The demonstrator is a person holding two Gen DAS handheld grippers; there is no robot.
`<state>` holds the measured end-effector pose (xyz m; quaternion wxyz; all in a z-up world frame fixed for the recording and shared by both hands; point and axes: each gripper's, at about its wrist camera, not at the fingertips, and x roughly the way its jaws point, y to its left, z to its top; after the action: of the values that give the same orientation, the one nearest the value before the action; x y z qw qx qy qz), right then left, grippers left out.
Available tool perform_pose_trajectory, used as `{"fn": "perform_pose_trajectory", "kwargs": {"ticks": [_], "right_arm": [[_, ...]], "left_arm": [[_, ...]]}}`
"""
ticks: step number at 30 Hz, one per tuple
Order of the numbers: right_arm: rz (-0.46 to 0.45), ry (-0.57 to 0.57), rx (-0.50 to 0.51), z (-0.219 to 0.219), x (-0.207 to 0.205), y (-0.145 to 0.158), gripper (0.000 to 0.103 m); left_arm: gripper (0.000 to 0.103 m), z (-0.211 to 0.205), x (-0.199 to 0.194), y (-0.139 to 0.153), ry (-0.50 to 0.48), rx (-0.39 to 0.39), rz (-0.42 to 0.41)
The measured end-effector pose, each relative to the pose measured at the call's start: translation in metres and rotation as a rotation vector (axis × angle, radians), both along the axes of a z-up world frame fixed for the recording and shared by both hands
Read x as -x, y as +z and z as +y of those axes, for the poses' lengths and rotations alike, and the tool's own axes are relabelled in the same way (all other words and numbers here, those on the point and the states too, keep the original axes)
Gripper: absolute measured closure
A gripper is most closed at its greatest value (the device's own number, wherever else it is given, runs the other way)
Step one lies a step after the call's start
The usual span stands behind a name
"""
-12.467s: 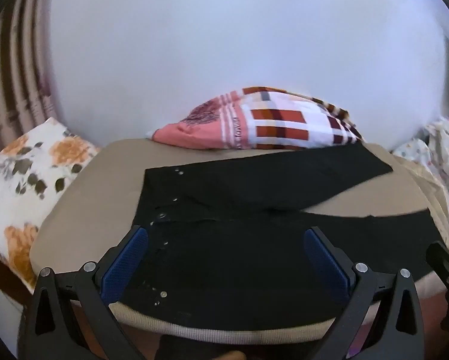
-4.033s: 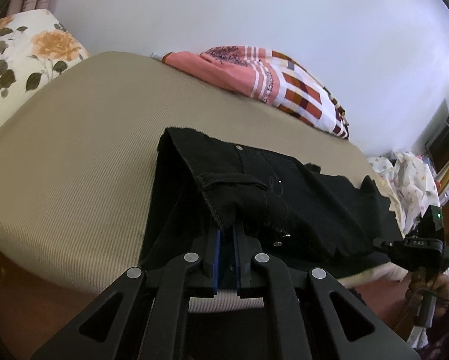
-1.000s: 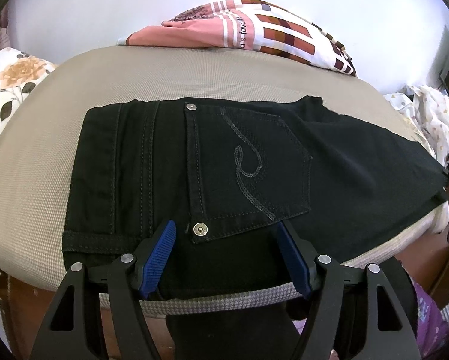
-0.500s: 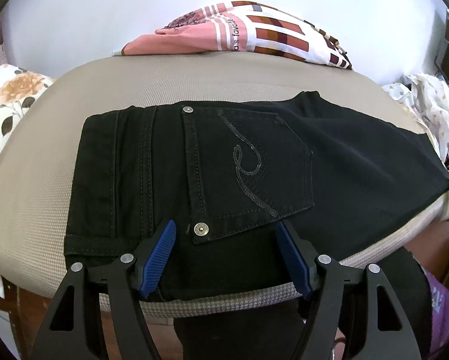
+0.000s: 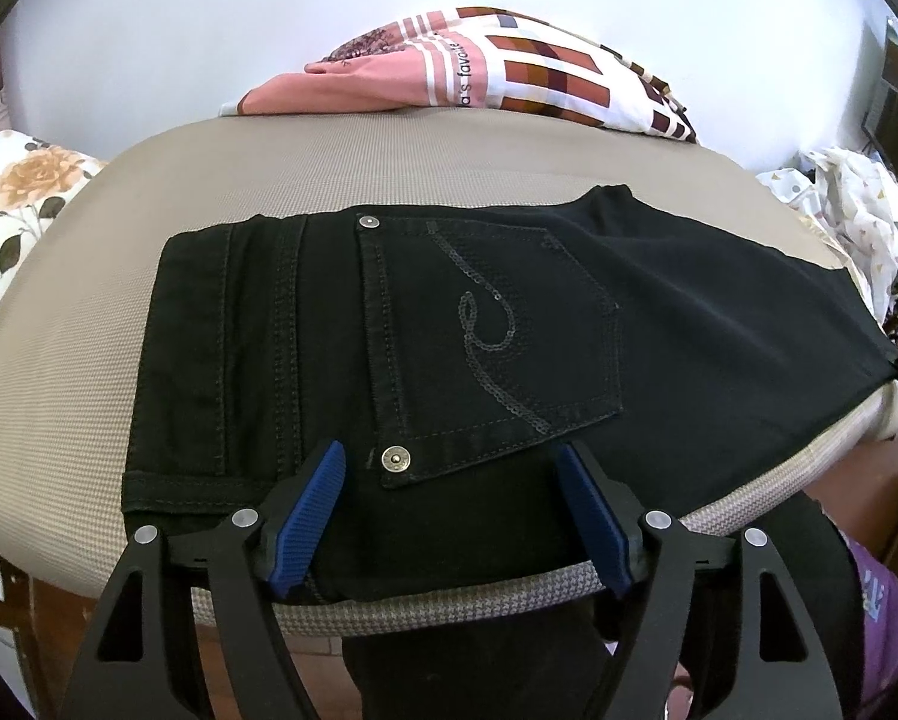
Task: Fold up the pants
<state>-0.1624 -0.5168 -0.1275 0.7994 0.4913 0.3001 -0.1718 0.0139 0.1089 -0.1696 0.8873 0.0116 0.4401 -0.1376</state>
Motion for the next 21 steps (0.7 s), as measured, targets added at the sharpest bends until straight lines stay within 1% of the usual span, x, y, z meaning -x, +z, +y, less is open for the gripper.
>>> {"fn": "perform_pose_trajectory", "kwargs": {"ticks": [2,7,9,11,12,13,14,15,16,18,19,20,21], "right_arm": [[0.006,0.011,0.018,0.001,0.001,0.002,0.102],[0.006,0.016,0.013,-0.001,0.001,-0.002,0.101],[-0.006,0.004,-0.010,-0.004,0.003,-0.003,0.101],[-0.009,-0.010,-0.042,-0.006,0.007,-0.003,0.101],[-0.002,-0.012,-0.036,-0.005,0.009,0.000,0.099],[0.004,-0.013,-0.028,-0.003,0.010,0.003,0.092],[0.006,-0.012,-0.023,-0.001,0.012,0.007,0.090],[0.012,-0.009,-0.013,0.002,0.015,0.013,0.090],[0.018,-0.001,0.003,0.005,0.016,0.018,0.090],[0.046,0.017,0.055,0.015,0.019,0.031,0.090],[0.051,0.026,0.070,0.019,0.019,0.035,0.090],[0.043,0.037,0.077,0.023,0.020,0.040,0.090],[0.028,0.051,0.076,0.027,0.019,0.045,0.090]], "left_arm": [[0.029,0.001,0.001,0.000,0.000,0.012,-0.001],[0.029,0.002,0.002,0.000,-0.003,0.020,-0.005],[0.029,0.004,0.003,0.001,-0.002,0.033,-0.006],[0.029,0.009,0.003,0.005,0.009,0.080,0.007],[0.029,0.013,0.004,0.008,0.015,0.107,0.011],[0.029,0.017,0.005,0.012,0.024,0.141,0.013],[0.029,0.024,0.006,0.018,0.040,0.183,0.017],[0.029,0.032,0.007,0.023,0.056,0.227,0.023],[0.029,0.043,0.008,0.029,0.077,0.289,0.025],[0.029,0.063,0.011,0.039,0.117,0.375,0.017],[0.029,0.080,0.013,0.047,0.148,0.431,0.008],[0.029,0.091,0.014,0.051,0.172,0.459,-0.005],[0.028,0.103,0.016,0.056,0.202,0.468,-0.022]]}}
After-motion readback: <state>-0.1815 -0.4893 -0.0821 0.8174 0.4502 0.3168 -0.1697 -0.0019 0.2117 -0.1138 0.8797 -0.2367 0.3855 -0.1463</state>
